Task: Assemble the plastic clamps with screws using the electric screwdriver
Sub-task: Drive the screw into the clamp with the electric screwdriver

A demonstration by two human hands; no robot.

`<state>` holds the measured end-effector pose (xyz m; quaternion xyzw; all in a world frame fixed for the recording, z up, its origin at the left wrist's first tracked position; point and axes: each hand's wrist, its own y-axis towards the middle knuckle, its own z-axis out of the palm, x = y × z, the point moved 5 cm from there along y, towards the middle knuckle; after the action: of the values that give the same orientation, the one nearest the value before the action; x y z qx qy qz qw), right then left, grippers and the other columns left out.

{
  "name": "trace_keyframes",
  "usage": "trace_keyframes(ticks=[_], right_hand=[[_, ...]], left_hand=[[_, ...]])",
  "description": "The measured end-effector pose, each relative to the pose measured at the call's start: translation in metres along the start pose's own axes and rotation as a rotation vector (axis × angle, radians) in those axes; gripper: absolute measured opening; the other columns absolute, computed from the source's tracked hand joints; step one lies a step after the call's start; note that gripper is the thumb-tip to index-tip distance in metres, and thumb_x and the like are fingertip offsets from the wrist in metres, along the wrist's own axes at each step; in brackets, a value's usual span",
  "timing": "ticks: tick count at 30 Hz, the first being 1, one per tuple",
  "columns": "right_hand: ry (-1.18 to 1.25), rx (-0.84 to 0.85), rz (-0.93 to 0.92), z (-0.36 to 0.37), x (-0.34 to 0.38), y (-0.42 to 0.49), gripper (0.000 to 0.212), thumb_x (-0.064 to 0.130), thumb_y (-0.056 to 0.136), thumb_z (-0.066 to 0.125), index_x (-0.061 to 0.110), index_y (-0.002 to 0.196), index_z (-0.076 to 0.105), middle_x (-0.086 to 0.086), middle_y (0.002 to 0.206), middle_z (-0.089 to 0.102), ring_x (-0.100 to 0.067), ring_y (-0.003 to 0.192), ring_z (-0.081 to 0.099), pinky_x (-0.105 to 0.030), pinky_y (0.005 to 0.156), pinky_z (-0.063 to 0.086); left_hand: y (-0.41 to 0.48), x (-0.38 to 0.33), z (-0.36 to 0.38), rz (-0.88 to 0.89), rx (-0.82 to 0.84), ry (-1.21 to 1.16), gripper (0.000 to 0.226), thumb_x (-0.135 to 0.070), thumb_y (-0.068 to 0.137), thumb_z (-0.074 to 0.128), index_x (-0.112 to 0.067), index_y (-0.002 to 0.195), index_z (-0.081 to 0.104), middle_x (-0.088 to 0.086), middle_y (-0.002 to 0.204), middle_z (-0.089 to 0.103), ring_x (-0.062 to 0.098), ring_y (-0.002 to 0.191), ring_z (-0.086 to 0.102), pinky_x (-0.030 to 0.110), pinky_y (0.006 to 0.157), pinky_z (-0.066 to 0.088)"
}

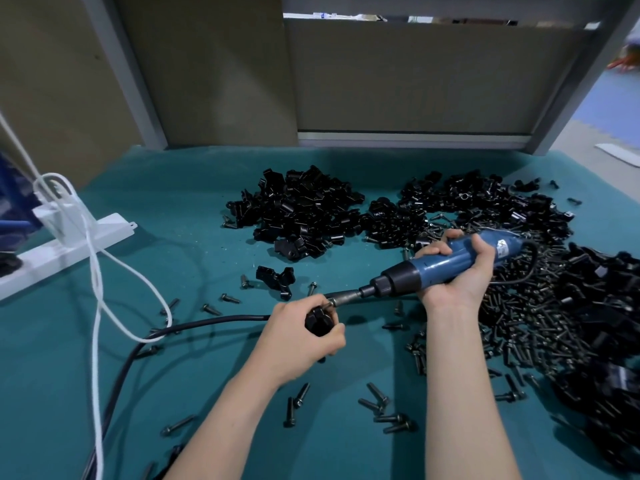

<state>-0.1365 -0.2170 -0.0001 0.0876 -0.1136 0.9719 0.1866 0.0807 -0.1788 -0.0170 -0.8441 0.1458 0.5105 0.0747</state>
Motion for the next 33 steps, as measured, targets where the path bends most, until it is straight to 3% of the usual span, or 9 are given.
trace_keyframes(ticks=[2,6,11,17,24,29,33], right_hand=[[0.005,0.015,-0.004,0.000,0.001,0.000,0.021,0.024,0.070,0.064,0.016,0.086,0.052,0.008,0.071,0.060,-0.007,0.048,0.048,-0.018,0.049,0.044],[-0.007,0.050,-0.001,0.001,0.001,0.001,0.019,0.025,0.070,0.062,0.016,0.083,0.052,0.009,0.069,0.058,-0.006,0.046,0.047,-0.018,0.047,0.043],[0.017,0.062,0.007,0.000,0.001,0.001,0.017,0.025,0.070,0.062,0.015,0.081,0.053,0.009,0.069,0.058,-0.006,0.045,0.046,-0.018,0.046,0.043],[0.031,0.067,0.004,0.001,0.000,0.001,0.018,0.025,0.069,0.062,0.015,0.082,0.053,0.009,0.069,0.057,-0.006,0.046,0.047,-0.017,0.047,0.043],[0.022,0.085,-0.010,0.000,0.002,0.003,0.017,0.026,0.070,0.061,0.017,0.082,0.053,0.009,0.069,0.058,-0.006,0.046,0.046,-0.018,0.047,0.043],[-0.002,0.095,-0.018,0.001,0.002,0.003,0.021,0.026,0.071,0.060,0.017,0.087,0.051,0.009,0.072,0.060,-0.006,0.046,0.046,-0.017,0.048,0.043],[0.003,0.091,-0.021,0.000,0.000,0.003,0.021,0.026,0.072,0.059,0.017,0.088,0.051,0.009,0.073,0.058,-0.006,0.047,0.046,-0.017,0.047,0.043]], left_hand=[[0.001,0.001,-0.001,-0.021,0.039,0.037,0.007,-0.032,0.072,0.064,-0.028,0.070,0.058,-0.002,0.058,0.067,0.008,0.052,0.061,0.023,0.050,0.050],[0.002,0.000,-0.003,-0.050,0.112,0.053,0.017,-0.039,0.066,0.060,-0.023,0.070,0.059,0.000,0.057,0.068,0.020,0.055,0.064,0.032,0.052,0.053],[0.001,-0.002,-0.004,-0.051,0.163,0.079,0.024,-0.043,0.065,0.058,-0.020,0.071,0.059,0.000,0.056,0.068,0.011,0.051,0.060,0.027,0.053,0.050],[0.004,-0.002,-0.005,-0.056,0.133,0.057,0.016,-0.037,0.067,0.059,-0.021,0.070,0.059,0.001,0.056,0.068,0.012,0.050,0.058,0.025,0.050,0.047],[0.008,0.003,-0.006,-0.055,0.025,0.223,0.032,-0.054,0.056,0.054,-0.023,0.067,0.055,0.001,0.057,0.063,0.010,0.046,0.048,0.036,0.050,0.048],[0.008,0.008,-0.003,-0.058,0.025,0.245,0.032,-0.057,0.055,0.055,-0.029,0.069,0.055,-0.001,0.055,0.057,0.008,0.044,0.042,0.028,0.047,0.041],[0.007,0.007,-0.003,-0.058,0.007,0.227,0.033,-0.058,0.057,0.055,-0.027,0.068,0.054,0.004,0.061,0.062,0.012,0.048,0.047,0.034,0.049,0.045]])
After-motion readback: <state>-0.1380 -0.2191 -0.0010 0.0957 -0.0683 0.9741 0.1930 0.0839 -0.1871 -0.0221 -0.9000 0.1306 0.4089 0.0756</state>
